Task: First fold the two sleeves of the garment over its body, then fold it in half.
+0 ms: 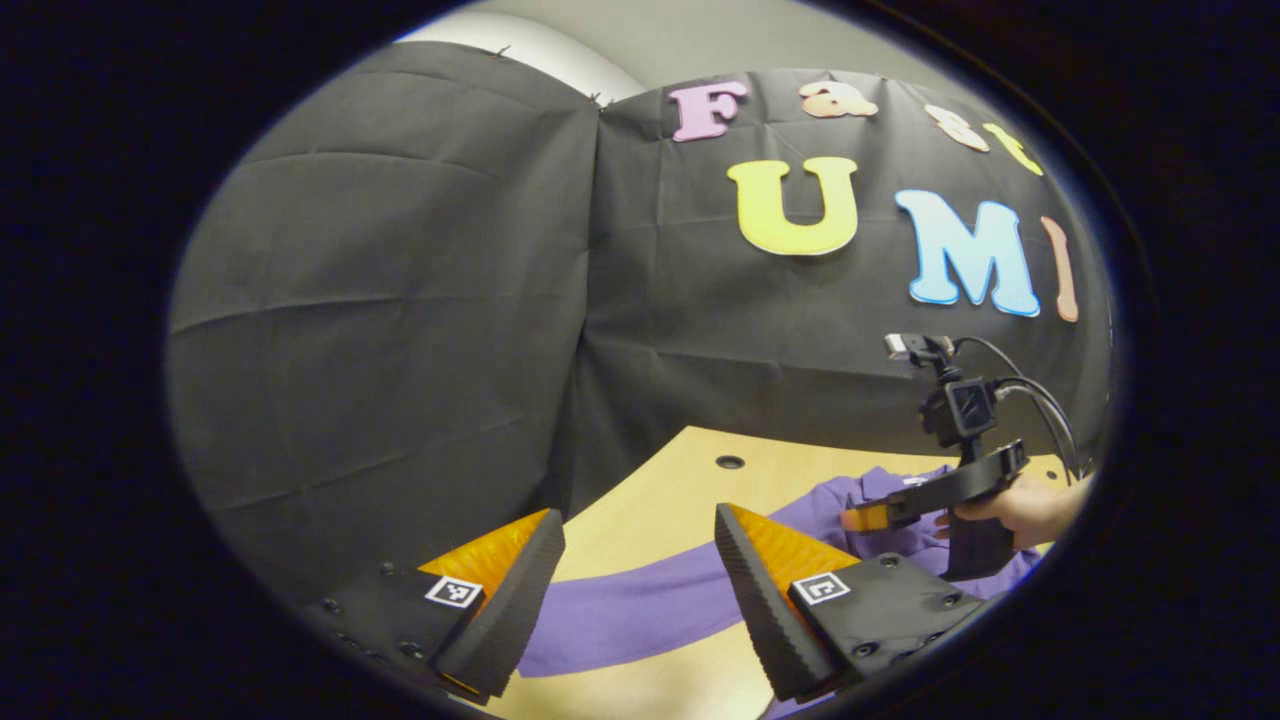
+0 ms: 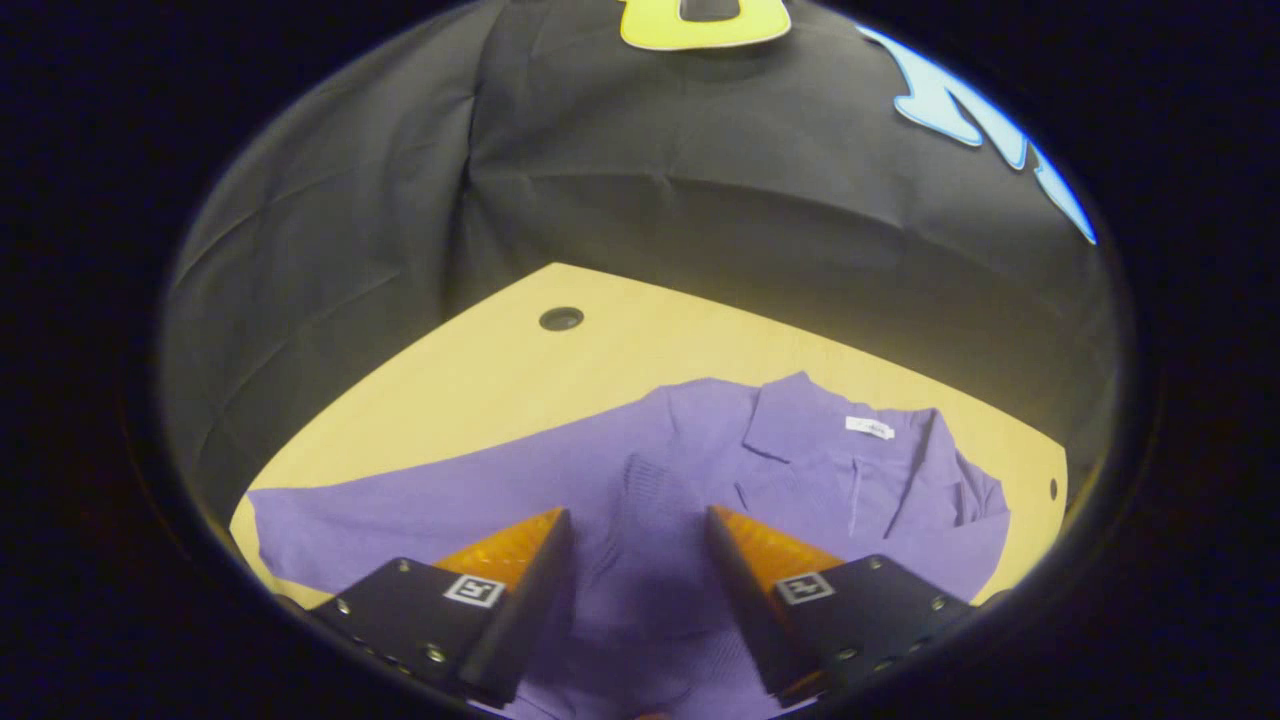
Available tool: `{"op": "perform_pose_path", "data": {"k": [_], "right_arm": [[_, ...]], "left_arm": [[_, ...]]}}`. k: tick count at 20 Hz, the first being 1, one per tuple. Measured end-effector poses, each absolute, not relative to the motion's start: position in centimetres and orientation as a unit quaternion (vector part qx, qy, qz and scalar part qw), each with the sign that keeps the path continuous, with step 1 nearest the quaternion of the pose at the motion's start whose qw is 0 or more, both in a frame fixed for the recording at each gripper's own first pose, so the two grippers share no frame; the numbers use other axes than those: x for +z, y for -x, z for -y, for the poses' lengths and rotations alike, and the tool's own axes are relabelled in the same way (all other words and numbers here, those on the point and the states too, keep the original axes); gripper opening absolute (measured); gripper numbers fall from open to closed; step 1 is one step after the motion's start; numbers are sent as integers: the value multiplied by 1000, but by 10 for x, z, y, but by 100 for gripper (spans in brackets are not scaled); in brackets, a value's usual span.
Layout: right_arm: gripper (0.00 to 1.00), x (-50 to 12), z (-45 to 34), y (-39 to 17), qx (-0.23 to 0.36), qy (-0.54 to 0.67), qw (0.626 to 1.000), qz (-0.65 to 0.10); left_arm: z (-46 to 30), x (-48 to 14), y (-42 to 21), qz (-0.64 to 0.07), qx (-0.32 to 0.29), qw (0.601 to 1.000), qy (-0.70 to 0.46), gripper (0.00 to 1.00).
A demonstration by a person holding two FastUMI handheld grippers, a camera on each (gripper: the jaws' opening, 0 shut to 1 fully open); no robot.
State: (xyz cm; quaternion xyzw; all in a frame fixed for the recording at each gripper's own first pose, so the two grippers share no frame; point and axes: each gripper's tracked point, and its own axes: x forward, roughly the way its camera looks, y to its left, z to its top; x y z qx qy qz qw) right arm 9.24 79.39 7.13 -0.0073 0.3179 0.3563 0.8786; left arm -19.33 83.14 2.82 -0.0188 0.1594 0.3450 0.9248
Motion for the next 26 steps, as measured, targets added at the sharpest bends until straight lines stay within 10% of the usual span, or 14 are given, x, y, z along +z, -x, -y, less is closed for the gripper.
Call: {"op": "perform_pose_path", "data": {"k": [26], "right_arm": [[87, 224, -620, -93, 290, -84, 939, -165]], "left_arm": [[-924, -156, 286, -351, 521, 756, 183, 98]]}}
